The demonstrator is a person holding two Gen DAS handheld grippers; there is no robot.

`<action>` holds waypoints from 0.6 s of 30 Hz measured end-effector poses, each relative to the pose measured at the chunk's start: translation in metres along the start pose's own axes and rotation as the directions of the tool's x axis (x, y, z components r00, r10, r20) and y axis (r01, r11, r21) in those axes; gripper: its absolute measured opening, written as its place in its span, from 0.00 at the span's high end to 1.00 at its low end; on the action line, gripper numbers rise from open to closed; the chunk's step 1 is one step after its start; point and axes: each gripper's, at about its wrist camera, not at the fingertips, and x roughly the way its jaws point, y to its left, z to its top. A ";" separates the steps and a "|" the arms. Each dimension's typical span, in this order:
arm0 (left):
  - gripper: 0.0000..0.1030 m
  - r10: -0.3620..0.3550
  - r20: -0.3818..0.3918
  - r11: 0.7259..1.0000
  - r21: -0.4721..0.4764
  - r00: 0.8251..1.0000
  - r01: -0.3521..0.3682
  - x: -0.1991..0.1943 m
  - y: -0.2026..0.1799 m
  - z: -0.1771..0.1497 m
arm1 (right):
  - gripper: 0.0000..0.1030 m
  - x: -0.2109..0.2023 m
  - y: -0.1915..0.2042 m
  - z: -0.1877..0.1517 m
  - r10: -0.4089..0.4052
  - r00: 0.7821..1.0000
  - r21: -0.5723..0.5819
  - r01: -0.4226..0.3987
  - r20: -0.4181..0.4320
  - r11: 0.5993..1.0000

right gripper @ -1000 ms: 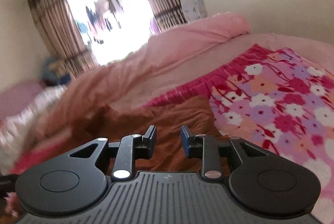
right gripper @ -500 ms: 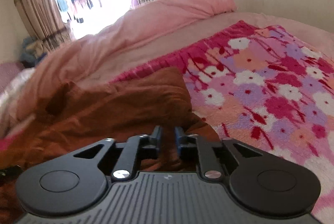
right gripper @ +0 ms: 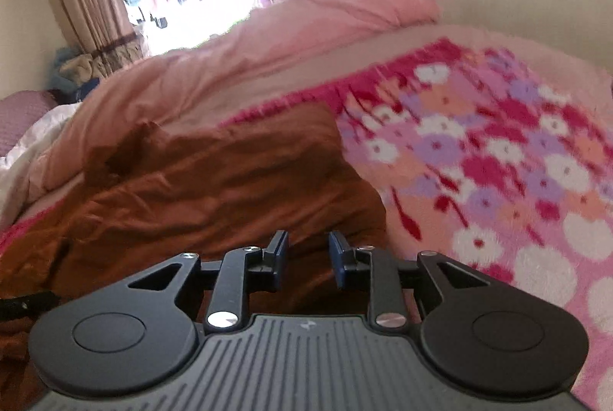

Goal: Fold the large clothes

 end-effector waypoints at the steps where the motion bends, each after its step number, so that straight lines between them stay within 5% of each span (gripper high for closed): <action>1: 0.56 -0.008 0.004 1.000 -0.012 1.000 0.008 0.001 0.003 -0.001 | 0.75 0.004 -0.004 -0.002 0.003 1.000 0.011 -0.003 -0.001 1.000; 11: 0.55 0.014 0.026 1.000 0.005 1.000 -0.014 -0.006 -0.005 -0.001 | 0.71 0.002 -0.008 -0.006 0.031 0.999 0.032 -0.031 0.014 0.999; 14: 0.44 0.010 0.040 1.000 -0.003 0.999 -0.010 -0.035 -0.010 -0.002 | 0.62 -0.016 -0.010 0.001 0.061 0.998 0.077 -0.062 0.007 0.995; 18: 0.41 0.046 0.044 0.997 0.055 0.998 -0.048 -0.090 -0.011 -0.017 | 0.38 -0.067 -0.018 -0.004 0.094 0.993 0.051 -0.098 0.066 0.994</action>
